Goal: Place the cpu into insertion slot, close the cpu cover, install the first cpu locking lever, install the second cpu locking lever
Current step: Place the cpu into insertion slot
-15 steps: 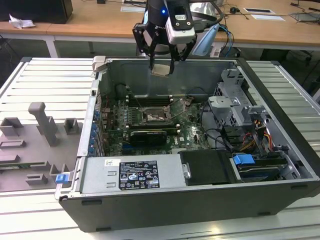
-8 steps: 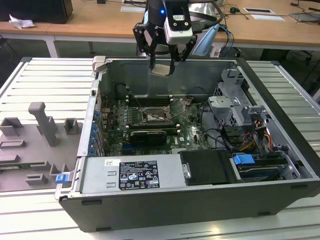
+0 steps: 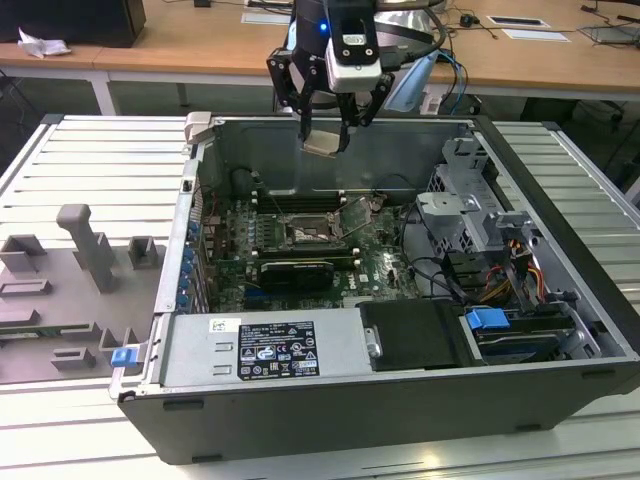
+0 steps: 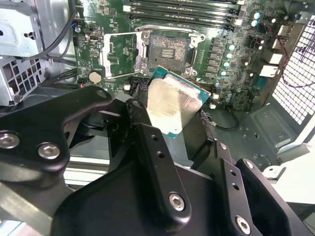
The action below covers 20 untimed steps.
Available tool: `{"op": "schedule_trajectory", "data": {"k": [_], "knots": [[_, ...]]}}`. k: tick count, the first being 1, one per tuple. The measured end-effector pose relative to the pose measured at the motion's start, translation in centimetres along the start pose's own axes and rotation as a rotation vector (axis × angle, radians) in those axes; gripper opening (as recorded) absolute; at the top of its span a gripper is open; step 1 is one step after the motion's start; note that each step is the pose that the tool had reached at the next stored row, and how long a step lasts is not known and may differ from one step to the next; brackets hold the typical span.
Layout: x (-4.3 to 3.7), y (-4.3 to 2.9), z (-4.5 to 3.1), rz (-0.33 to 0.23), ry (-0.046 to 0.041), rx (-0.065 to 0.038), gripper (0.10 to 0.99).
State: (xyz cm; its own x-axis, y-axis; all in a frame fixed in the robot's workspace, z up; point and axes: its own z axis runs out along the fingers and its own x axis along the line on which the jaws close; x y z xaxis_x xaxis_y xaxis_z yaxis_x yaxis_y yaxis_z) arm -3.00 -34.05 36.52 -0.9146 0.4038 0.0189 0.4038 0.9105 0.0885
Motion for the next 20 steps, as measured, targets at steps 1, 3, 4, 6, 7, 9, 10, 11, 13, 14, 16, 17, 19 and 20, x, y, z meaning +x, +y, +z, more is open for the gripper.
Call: {"op": "schedule_trajectory", "data": {"k": [1, 3, 4, 6, 7, 9, 10, 11, 13, 14, 16, 17, 19, 20], "knots": [[0.00, 0.00, 0.04, 0.000, 0.0000, 0.000, 0.529], [-0.01, 0.00, 0.06, 0.009, -0.0009, 0.000, 0.529], [0.00, -0.01, 0.07, 0.034, -0.0031, -0.001, 0.529], [0.00, -0.01, 0.08, 0.064, -0.0057, -0.001, 0.529], [0.00, -0.01, 0.08, 0.076, -0.0068, -0.002, 0.529], [0.00, -0.01, 0.11, 0.116, -0.0104, -0.002, 0.529], [-0.01, -0.01, 0.12, 0.129, -0.0115, -0.003, 0.529], [-0.01, -0.01, 0.13, 0.155, -0.0139, -0.003, 0.529], [-0.01, -0.01, 0.15, 0.183, -0.0163, -0.004, 0.529], [-0.01, -0.01, 0.16, 0.196, -0.0175, -0.004, 0.529], [-0.01, -0.01, 0.19, 0.221, -0.0198, -0.004, 0.529], [-0.01, -0.02, 0.22, 0.243, -0.0217, -0.005, 0.529], [-0.01, -0.02, 0.25, 0.284, -0.0254, -0.005, 0.529], [-0.01, -0.02, 0.25, 0.297, -0.0266, -0.006, 0.529]]}}
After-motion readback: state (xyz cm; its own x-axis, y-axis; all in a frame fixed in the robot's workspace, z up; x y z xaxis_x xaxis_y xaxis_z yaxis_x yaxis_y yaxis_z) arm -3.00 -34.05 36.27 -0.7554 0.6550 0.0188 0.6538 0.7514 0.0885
